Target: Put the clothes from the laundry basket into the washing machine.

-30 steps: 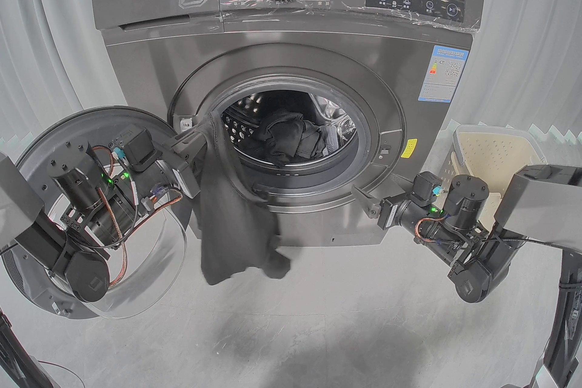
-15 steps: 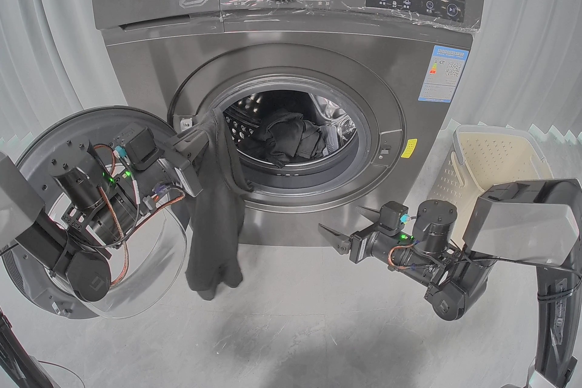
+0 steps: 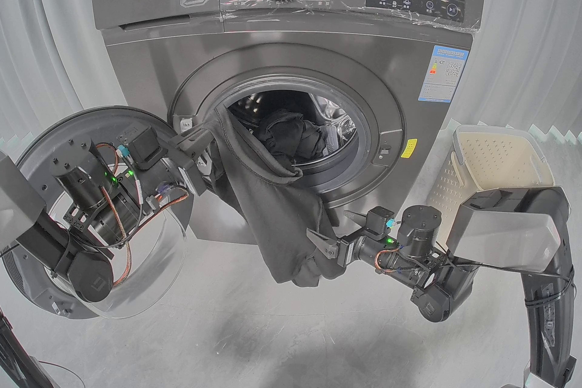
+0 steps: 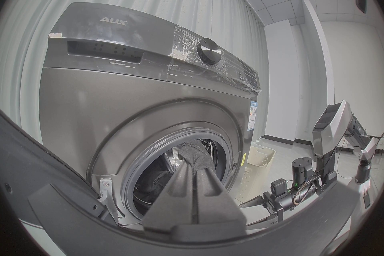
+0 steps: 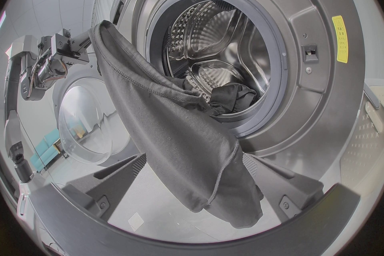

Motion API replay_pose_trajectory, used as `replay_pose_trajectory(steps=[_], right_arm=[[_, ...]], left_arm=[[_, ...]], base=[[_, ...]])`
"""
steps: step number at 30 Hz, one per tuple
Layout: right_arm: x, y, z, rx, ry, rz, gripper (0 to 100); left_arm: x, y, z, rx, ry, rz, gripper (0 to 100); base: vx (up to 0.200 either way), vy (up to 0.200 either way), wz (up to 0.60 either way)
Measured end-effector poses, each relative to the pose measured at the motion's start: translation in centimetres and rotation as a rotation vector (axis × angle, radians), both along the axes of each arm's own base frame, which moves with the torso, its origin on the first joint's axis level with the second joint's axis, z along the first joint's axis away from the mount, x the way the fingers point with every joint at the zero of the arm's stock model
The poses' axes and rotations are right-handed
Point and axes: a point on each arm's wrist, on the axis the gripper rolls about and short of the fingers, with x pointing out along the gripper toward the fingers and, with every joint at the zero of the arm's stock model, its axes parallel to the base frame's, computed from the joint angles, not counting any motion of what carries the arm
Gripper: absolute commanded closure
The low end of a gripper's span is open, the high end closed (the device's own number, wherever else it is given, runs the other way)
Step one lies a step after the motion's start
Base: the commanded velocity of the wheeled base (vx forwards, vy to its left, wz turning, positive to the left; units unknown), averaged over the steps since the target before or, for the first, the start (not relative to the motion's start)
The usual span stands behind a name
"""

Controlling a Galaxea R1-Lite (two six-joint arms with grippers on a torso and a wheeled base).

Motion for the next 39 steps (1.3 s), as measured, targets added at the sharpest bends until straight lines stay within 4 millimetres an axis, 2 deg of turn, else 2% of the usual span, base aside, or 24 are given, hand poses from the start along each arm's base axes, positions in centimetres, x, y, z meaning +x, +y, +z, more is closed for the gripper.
replay_pose_trajectory(steps=[23,30,39], right_arm=[[3.8,2.3,-1.1,-0.025,0.035,-0.011,0],[5.2,2.9,-2.5,-0.057,0.052,-0.012,0],[5.4,3.6,-4.5,-0.127,0.064,0.007,0]], left_arm=[[0.0,-1.2,0.1,-0.003,-0.008,-0.033,100],[0.0,-1.2,0.2,-0.005,-0.013,-0.034,100],[0.1,-1.3,0.3,-0.006,-0.019,-0.035,100]], base=[[0.0,0.0,0.0],[0.0,0.0,0.0],[0.0,0.0,0.0]])
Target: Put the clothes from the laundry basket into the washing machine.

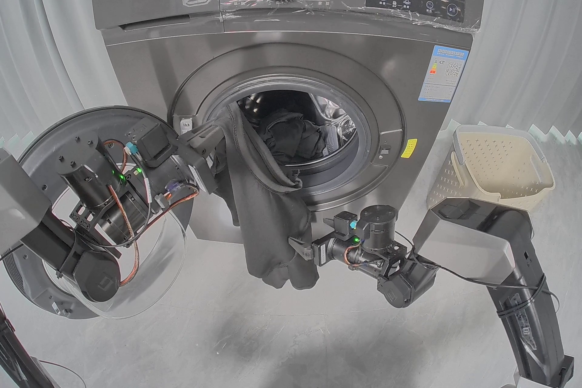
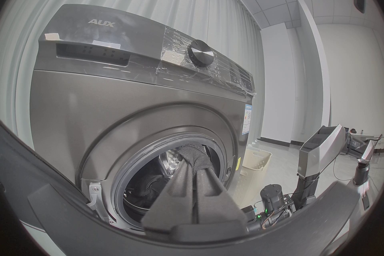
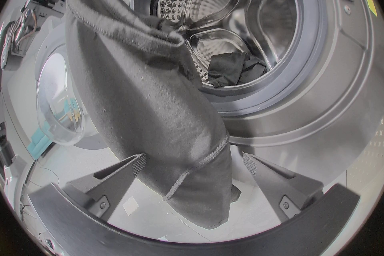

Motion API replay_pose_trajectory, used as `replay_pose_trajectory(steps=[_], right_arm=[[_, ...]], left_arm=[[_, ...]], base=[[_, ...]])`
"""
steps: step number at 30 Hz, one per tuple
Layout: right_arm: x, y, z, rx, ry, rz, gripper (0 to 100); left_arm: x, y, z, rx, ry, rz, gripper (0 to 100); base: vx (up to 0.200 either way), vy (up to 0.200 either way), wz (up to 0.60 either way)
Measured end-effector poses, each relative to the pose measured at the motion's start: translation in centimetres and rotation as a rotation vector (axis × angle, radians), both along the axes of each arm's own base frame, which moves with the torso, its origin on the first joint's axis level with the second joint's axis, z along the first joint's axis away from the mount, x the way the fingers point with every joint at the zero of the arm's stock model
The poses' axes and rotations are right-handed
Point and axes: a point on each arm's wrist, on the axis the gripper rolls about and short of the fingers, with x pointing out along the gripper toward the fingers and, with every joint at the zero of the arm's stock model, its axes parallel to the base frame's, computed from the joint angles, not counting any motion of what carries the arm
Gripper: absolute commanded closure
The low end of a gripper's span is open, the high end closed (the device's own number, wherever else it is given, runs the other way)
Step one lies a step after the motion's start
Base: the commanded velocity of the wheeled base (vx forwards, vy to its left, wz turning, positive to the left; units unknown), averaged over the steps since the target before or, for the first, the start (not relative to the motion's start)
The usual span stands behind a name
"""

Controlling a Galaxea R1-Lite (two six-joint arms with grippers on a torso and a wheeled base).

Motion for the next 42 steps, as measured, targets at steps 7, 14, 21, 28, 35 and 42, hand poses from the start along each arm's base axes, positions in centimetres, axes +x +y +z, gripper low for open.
replay_pose_trajectory(steps=[7,14,21,28,35,42], right_arm=[[0.2,0.8,-0.6,-0.012,0.003,0.015,0],[0.7,1.2,-0.6,-0.02,0.011,0.015,0],[2.3,1.9,-0.5,-0.027,0.008,-0.025,0],[2.1,3.9,-1.3,-0.021,0.001,0.02,0],[1.3,4.8,-1.7,0.005,-0.008,0.118,0],[1.3,4.7,-1.5,0.036,-0.035,0.19,0]], left_arm=[[0.0,-0.2,0.0,0.001,0.0,-0.005,100],[-0.1,-0.2,0.0,0.0,0.0,-0.006,100],[-0.1,-0.2,0.0,0.0,0.0,-0.007,100],[-0.1,-0.2,0.0,0.0,0.0,-0.006,100],[0.0,-0.1,-0.1,0.0,0.002,-0.003,100],[0.1,0.0,-0.1,0.001,0.003,-0.002,100]], base=[[0.0,0.0,0.0],[0.0,0.0,0.0],[0.0,0.0,0.0],[0.0,0.0,0.0],[0.0,0.0,0.0],[0.0,0.0,0.0]])
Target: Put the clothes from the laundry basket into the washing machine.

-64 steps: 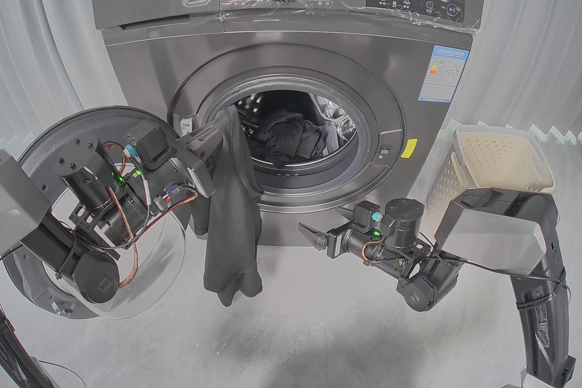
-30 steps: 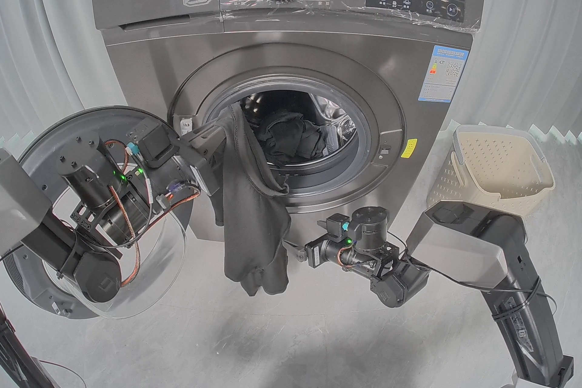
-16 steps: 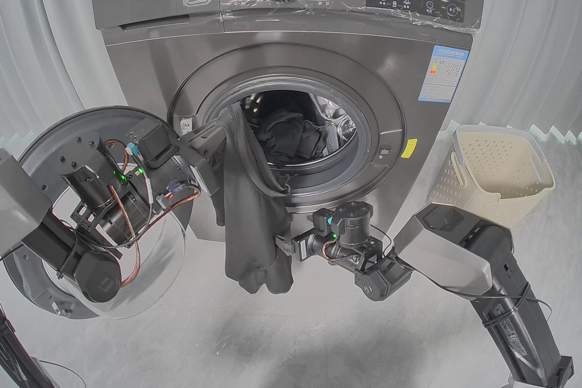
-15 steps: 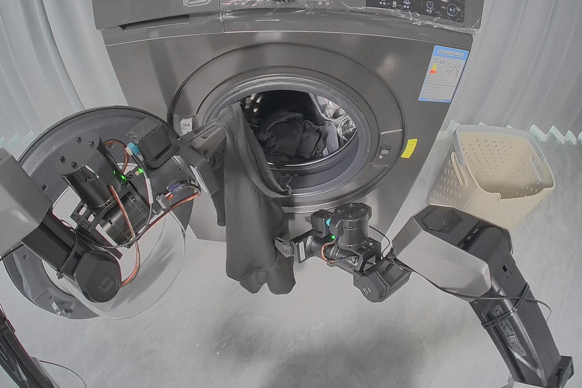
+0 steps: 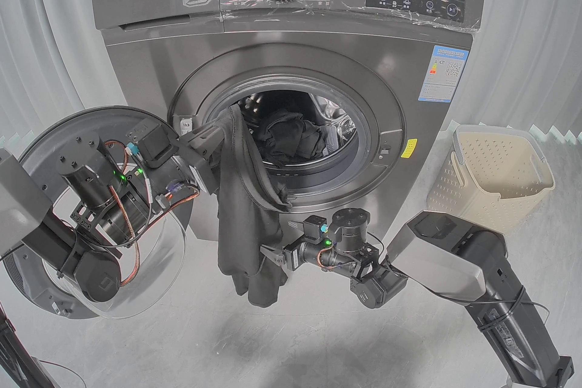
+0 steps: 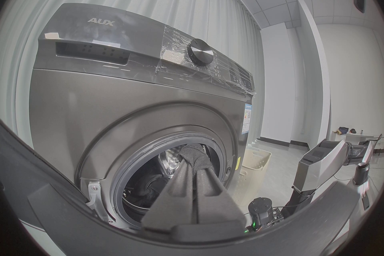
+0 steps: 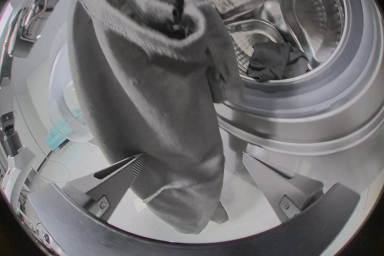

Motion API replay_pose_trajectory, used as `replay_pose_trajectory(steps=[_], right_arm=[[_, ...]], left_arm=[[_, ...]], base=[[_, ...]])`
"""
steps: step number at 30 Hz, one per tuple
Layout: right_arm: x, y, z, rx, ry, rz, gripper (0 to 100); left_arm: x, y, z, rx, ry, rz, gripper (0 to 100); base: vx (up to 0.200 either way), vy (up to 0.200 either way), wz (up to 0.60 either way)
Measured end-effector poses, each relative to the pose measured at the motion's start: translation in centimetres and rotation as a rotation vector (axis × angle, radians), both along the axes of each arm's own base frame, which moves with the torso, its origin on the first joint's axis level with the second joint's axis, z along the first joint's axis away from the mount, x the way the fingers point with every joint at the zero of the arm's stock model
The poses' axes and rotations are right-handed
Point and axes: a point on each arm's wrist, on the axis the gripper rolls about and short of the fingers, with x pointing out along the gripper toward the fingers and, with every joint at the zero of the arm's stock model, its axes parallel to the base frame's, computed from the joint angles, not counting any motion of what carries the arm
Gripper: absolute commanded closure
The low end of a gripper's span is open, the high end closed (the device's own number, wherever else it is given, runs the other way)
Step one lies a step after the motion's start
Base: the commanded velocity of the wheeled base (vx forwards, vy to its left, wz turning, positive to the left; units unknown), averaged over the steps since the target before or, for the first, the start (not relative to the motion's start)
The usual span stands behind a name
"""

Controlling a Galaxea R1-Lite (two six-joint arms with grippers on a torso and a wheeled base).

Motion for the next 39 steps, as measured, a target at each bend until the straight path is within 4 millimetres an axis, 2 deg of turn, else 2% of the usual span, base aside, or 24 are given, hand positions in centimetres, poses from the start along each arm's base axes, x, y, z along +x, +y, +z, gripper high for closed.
replay_pose_trajectory(steps=[13,24,32,33,39], right_arm=[[0.4,-0.2,-0.5,0.01,-0.011,0.012,0],[1.1,0.8,-0.5,0.032,-0.041,0.025,0],[0.8,1.5,-0.7,0.049,-0.051,0.086,0],[0.7,1.5,-0.8,0.049,-0.051,0.089,100],[0.7,1.9,-1.0,0.058,-0.061,0.103,100]], left_arm=[[0.1,-0.1,-0.1,0.001,0.004,-0.001,100],[0.0,-0.1,-0.1,0.001,0.004,-0.003,100],[0.0,-0.1,-0.1,0.001,0.003,-0.003,100],[0.0,-0.1,-0.1,0.001,0.004,-0.003,100],[0.0,-0.1,-0.1,0.001,0.003,-0.003,100]], base=[[0.0,0.0,0.0],[0.0,0.0,0.0],[0.0,0.0,0.0],[0.0,0.0,0.0],[0.0,0.0,0.0]])
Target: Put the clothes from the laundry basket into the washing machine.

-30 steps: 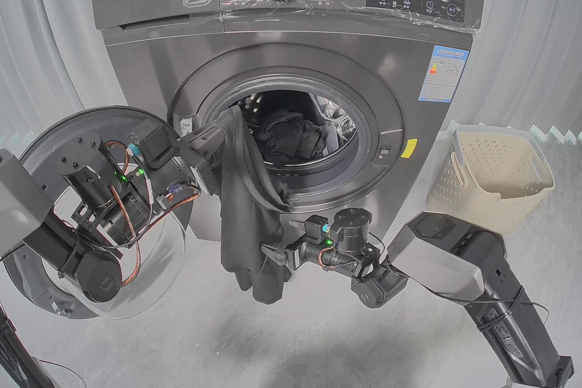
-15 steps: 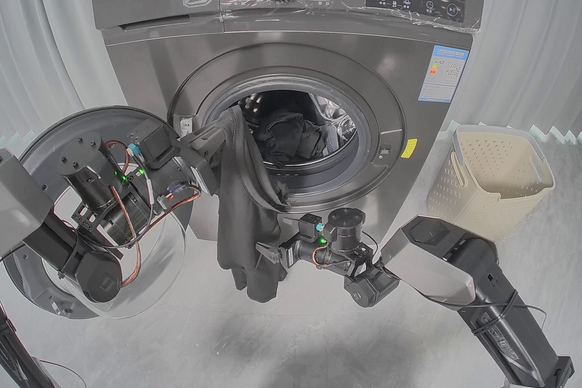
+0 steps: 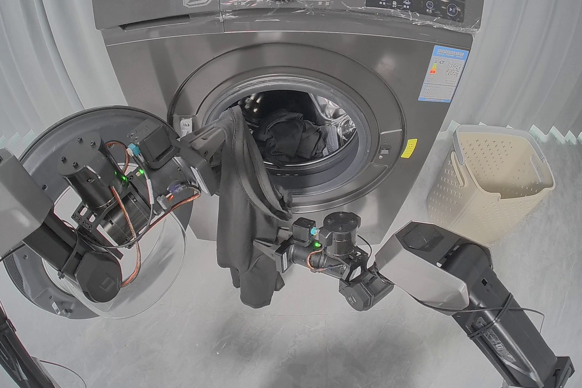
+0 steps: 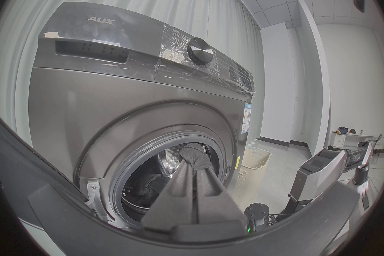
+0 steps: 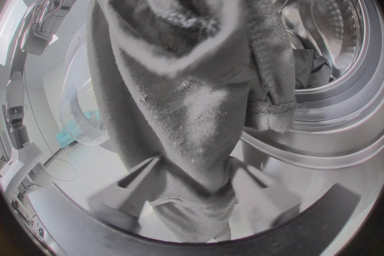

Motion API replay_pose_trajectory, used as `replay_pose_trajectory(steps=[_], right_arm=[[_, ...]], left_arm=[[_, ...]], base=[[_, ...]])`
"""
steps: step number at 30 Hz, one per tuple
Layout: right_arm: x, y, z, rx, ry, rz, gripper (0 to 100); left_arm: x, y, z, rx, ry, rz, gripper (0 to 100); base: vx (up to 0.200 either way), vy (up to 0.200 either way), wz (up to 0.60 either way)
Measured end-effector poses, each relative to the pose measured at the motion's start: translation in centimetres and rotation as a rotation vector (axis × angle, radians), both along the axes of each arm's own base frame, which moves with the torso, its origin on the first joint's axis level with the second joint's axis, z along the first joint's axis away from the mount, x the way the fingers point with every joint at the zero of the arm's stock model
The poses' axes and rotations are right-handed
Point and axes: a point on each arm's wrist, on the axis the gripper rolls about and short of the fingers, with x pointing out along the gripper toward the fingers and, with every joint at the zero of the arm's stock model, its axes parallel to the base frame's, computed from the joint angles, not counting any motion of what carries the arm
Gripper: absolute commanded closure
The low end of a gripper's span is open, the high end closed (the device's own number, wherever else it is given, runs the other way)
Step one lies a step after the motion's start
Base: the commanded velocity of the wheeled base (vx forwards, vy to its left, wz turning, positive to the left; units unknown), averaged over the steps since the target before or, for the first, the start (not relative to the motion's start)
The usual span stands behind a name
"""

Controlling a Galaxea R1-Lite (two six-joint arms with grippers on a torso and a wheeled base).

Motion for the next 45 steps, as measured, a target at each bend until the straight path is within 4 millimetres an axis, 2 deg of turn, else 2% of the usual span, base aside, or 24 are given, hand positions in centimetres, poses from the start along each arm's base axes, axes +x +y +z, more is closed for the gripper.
replay_pose_trajectory(steps=[10,14,20,28,36,41,45], right_arm=[[0.5,-0.6,-0.1,-0.004,-0.024,-0.013,100],[0.3,-2.2,-0.6,-0.047,-0.015,-0.037,100],[-1.2,-5.1,-0.3,-0.105,0.013,-0.066,100],[-3.0,-9.5,3.1,-0.094,-0.033,-0.135,100],[-3.0,-15.2,8.3,-0.024,-0.133,-0.261,100],[-3.6,-16.4,11.1,0.05,-0.142,-0.285,100],[-5.3,-16.3,12.6,0.069,-0.133,-0.271,100]], left_arm=[[0.0,0.1,0.0,0.0,0.001,0.003,100],[0.1,0.1,0.0,0.0,0.002,0.005,100],[0.2,0.3,-0.1,0.001,0.003,0.012,100],[0.6,1.0,-0.3,0.002,0.007,0.036,100],[0.8,1.8,-0.6,0.008,0.019,0.064,100],[0.8,2.4,-0.9,0.015,0.032,0.076,100],[0.5,2.8,-1.1,0.021,0.043,0.082,100]], base=[[0.0,0.0,0.0],[0.0,0.0,0.0],[0.0,0.0,0.0],[0.0,0.0,0.0],[0.0,0.0,0.0],[0.0,0.0,0.0],[0.0,0.0,0.0]])
